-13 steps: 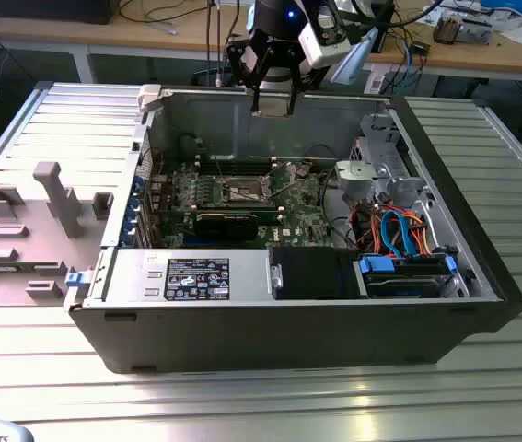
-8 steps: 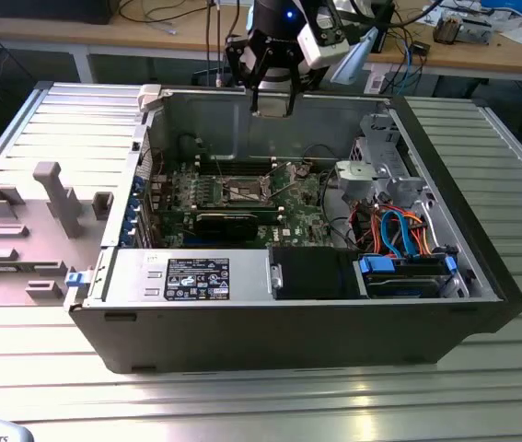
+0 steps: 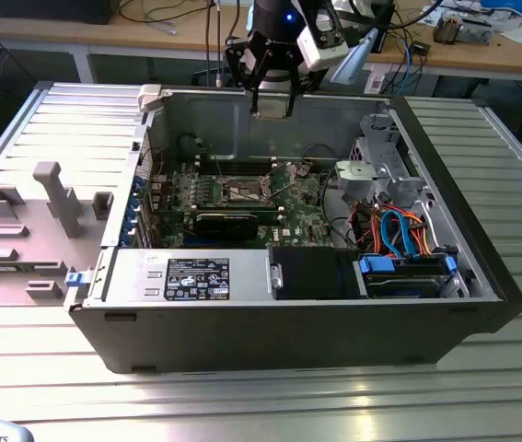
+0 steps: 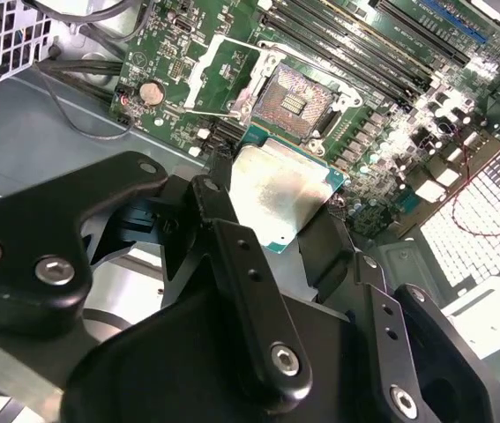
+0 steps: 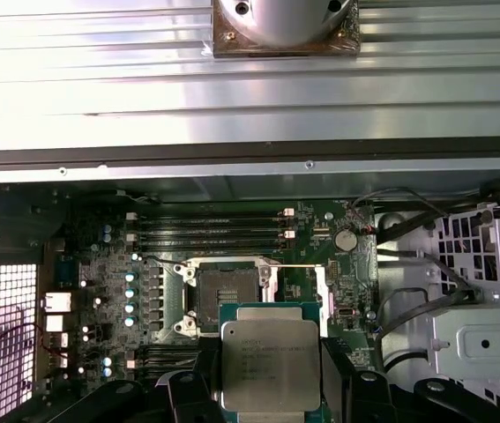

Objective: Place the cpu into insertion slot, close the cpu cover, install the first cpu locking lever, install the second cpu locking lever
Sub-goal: 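Place the cpu into insertion slot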

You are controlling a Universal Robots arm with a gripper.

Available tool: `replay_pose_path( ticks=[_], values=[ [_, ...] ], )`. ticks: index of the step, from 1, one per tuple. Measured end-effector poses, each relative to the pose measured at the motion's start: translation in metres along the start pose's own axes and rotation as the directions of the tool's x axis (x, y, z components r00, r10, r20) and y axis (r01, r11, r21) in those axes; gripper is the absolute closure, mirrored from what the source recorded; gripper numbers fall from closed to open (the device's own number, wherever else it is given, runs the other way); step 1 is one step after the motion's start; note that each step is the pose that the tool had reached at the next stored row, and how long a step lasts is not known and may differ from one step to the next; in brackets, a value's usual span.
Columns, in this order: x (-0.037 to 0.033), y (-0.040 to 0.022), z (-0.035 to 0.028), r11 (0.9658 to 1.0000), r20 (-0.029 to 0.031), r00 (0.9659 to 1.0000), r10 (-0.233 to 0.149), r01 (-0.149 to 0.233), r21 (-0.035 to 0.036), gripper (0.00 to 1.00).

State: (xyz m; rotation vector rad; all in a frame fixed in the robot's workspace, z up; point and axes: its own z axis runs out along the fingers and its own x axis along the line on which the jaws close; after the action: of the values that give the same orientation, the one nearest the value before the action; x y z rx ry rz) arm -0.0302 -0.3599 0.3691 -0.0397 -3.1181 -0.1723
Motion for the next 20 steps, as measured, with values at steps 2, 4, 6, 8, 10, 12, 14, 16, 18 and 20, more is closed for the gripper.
replay_pose_path(
  ticks=[2, 4, 6, 8, 10, 12, 14, 16, 18, 20],
  values=[
    [0.0, 0.0, 0.0003, 1.0, 0.0, 1.0, 0.0, 0.0, -0.0001, 0.46],
    [0.0, -0.0002, 0.0014, 1.0, 0.0, 1.0, 0.0, 0.0, 0.0, 0.46],
    [-0.0001, -0.0003, 0.0025, 1.0, 0.0, 1.0, 0.0, 0.0, 0.0, 0.46],
    [-0.0001, -0.0003, 0.0028, 1.0, 0.0, 1.0, 0.0, 0.0, 0.0, 0.46],
    [-0.0001, -0.0004, 0.0034, 1.0, 0.0, 1.0, 0.0, 0.0, 0.0, 0.46],
    [-0.0001, -0.0004, 0.0041, 1.0, 0.0, 1.0, 0.0, 0.0, 0.0, 0.46],
    [-0.0001, -0.0005, 0.0042, 1.0, 0.0001, 1.0, 0.0, 0.0, 0.0, 0.46],
    [-0.0001, -0.0006, 0.0054, 1.0, 0.0, 1.0, 0.0, 0.0, 0.0, 0.46],
    [-0.0002, -0.0009, 0.008, 1.0, 0.0, 1.0, 0.0, 0.0, 0.0, 0.46],
    [-0.0002, -0.001, 0.0086, 1.0, 0.0, 1.0, 0.0, 0.0, 0.0, 0.46]
  ],
)
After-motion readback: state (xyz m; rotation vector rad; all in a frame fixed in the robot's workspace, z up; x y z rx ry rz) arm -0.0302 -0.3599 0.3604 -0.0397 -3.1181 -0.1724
